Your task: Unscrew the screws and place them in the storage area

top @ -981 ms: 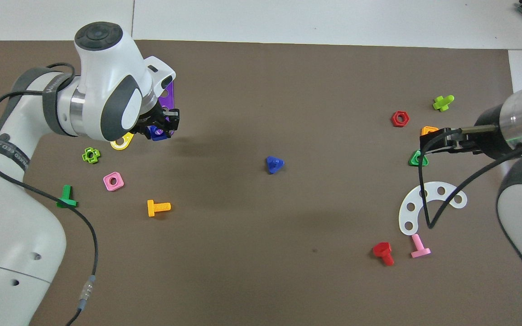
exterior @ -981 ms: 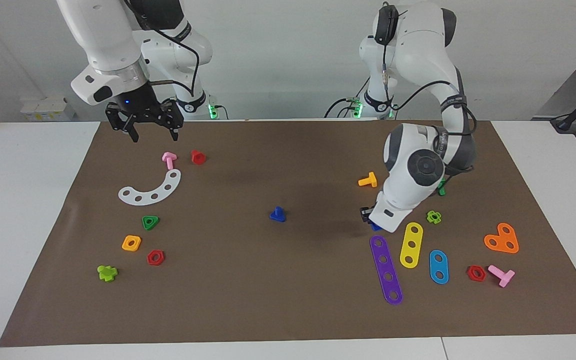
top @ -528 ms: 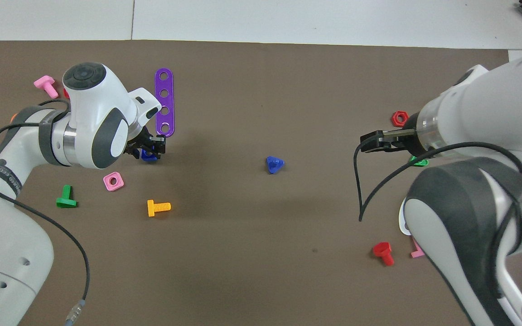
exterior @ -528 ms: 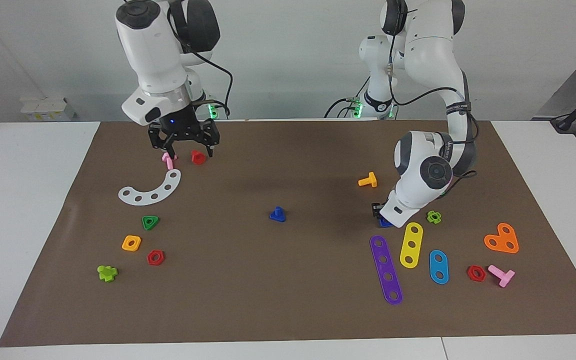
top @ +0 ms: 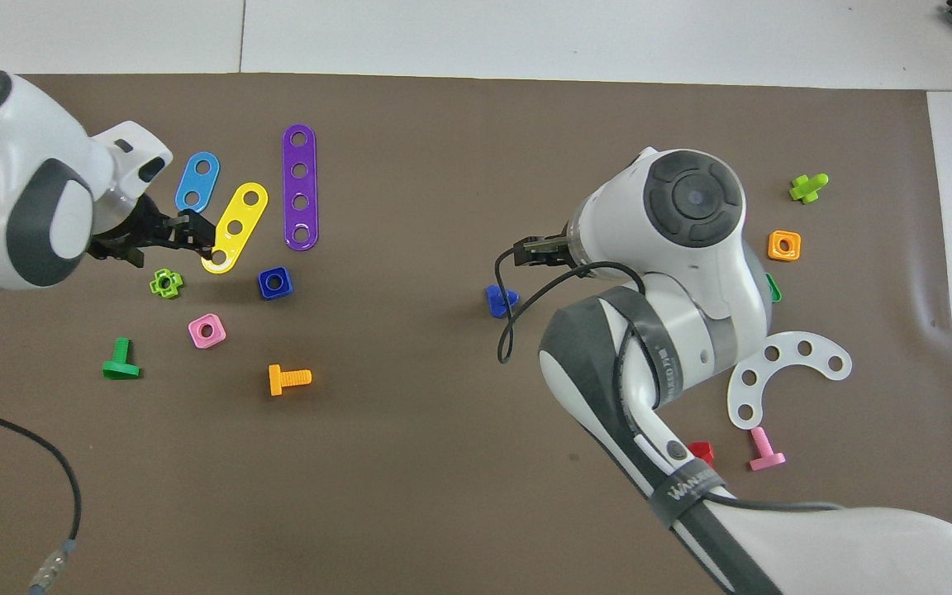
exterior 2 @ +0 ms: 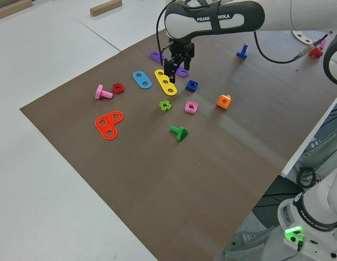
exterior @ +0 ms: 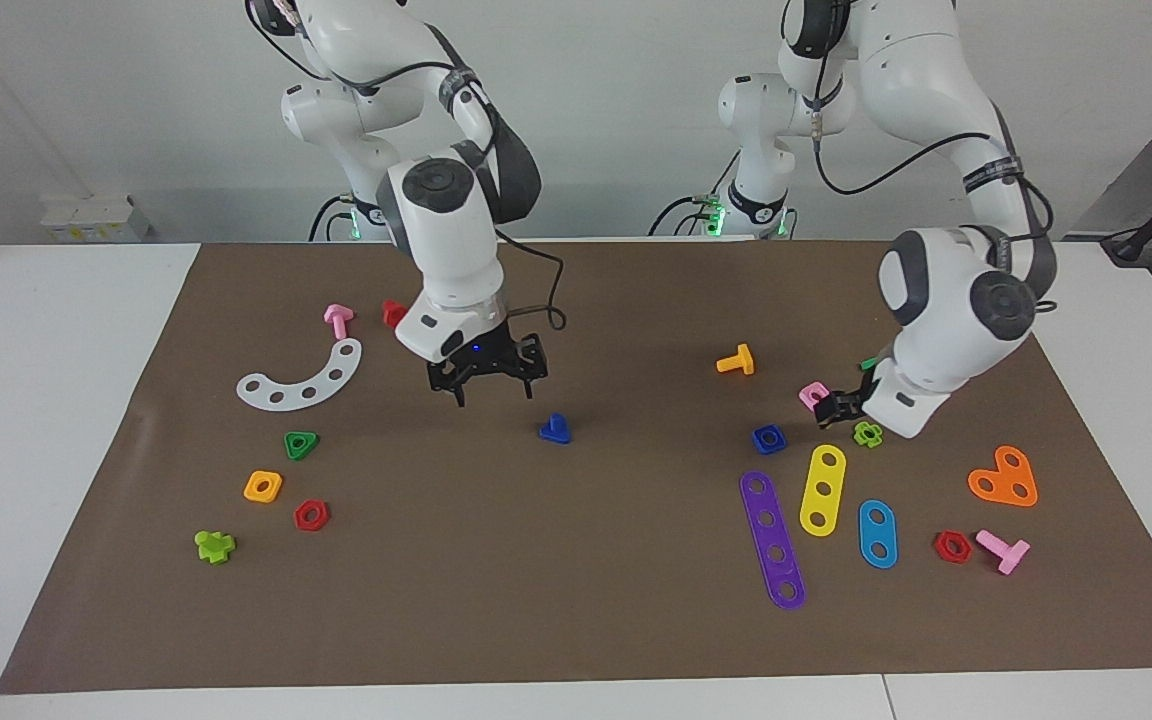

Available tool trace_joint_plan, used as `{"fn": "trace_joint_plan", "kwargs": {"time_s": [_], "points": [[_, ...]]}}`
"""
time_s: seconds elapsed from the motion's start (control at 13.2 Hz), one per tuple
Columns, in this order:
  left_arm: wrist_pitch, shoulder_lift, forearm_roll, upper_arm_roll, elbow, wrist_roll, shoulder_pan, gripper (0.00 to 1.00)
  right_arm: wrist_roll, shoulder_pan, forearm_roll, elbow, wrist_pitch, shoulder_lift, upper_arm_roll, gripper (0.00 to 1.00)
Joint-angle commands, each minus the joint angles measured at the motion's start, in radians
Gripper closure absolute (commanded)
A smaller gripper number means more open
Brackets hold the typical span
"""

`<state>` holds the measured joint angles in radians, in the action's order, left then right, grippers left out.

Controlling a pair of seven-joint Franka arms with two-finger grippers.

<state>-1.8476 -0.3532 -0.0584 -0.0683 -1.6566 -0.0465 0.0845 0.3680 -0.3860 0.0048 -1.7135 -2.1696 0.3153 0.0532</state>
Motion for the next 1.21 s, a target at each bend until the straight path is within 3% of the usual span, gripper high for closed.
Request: {"fn": "trace_joint_plan", "kwargs": {"time_s": [0.0,0.23,0.45,0.75,0.91,0.98,1.06,1.13], "points": [[0.053,0.089,0.011,0.013,-0.063,0.132,-0.128,0.0,0.072,-0.042,-0.034,0.009,-0.064,0.06,0.0,0.01],[0.056,0.216,0.029,0.005,-0.182,0.158,-0.167,0.01,0.115,-0.086,-0.072,-0.026,-0.143,0.116,-0.001,0.12],[0.094,0.29,0.063,0.015,-0.145,0.129,-0.138,0.0,0.117,-0.085,-0.074,-0.09,-0.197,0.116,0.0,0.23],[0.08,0.376,0.063,0.021,-0.105,0.137,-0.098,0.0,0.12,-0.088,-0.074,-0.101,-0.208,0.114,0.0,0.28],[0.08,0.375,0.063,0.021,-0.074,0.135,-0.069,0.0,0.118,-0.096,-0.074,-0.1,-0.208,0.114,0.0,0.49],[0.08,0.375,0.063,0.021,-0.071,0.135,-0.062,0.0,0.115,-0.096,-0.074,-0.1,-0.208,0.111,0.0,0.7],[0.085,0.376,0.063,0.021,-0.071,0.137,-0.06,0.0,0.118,-0.094,-0.074,-0.1,-0.201,0.104,0.0,1.0],[0.091,0.376,0.065,0.021,-0.071,0.137,-0.06,0.0,0.118,-0.094,-0.074,-0.1,-0.191,0.094,-0.001,1.0]]}}
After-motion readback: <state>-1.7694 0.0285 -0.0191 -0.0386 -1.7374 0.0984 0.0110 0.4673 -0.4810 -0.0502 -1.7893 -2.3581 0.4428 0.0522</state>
